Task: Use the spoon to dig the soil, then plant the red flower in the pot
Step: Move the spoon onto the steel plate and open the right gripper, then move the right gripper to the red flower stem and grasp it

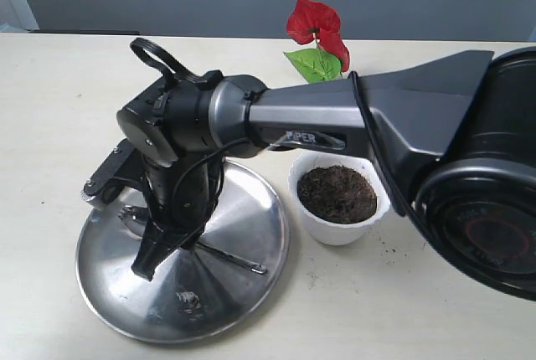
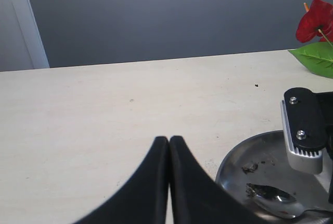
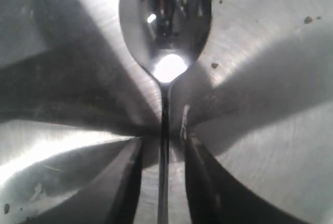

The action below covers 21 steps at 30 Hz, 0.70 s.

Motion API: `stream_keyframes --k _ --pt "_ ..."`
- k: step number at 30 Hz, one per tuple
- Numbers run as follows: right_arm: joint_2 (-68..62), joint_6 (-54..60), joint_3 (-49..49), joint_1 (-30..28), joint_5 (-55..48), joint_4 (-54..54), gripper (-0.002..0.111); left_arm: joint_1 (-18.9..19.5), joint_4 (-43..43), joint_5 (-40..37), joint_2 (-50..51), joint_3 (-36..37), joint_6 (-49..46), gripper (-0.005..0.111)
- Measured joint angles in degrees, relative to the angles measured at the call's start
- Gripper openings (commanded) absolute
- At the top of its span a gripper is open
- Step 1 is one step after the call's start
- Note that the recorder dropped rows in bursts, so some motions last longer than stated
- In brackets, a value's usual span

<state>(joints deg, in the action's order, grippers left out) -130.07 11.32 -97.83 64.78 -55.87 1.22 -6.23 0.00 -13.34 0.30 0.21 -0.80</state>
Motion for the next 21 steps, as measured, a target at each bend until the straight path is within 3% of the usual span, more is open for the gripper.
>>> stream_keyframes --k 4,14,18,21 --pt "0.0 0.0 -0.76 0.0 -0.55 0.77 0.048 0.0 0.0 0.0 0.0 0.0 0.0 0.0" --pt "6.31 -0.49 -6.99 -0.26 0.46 9.29 0.048 0.0 0.0 0.0 0.0 0.0 0.0 0.0" --pt "9.96 -7.58 -7.92 -3.08 5.67 12.49 0.048 0.0 0.0 0.0 0.0 0.0 0.0 0.0" --pt "11.19 -19.43 -7.92 -7.99 6.68 16.47 0.048 0.0 0.0 0.0 0.0 0.0 0.0 0.0"
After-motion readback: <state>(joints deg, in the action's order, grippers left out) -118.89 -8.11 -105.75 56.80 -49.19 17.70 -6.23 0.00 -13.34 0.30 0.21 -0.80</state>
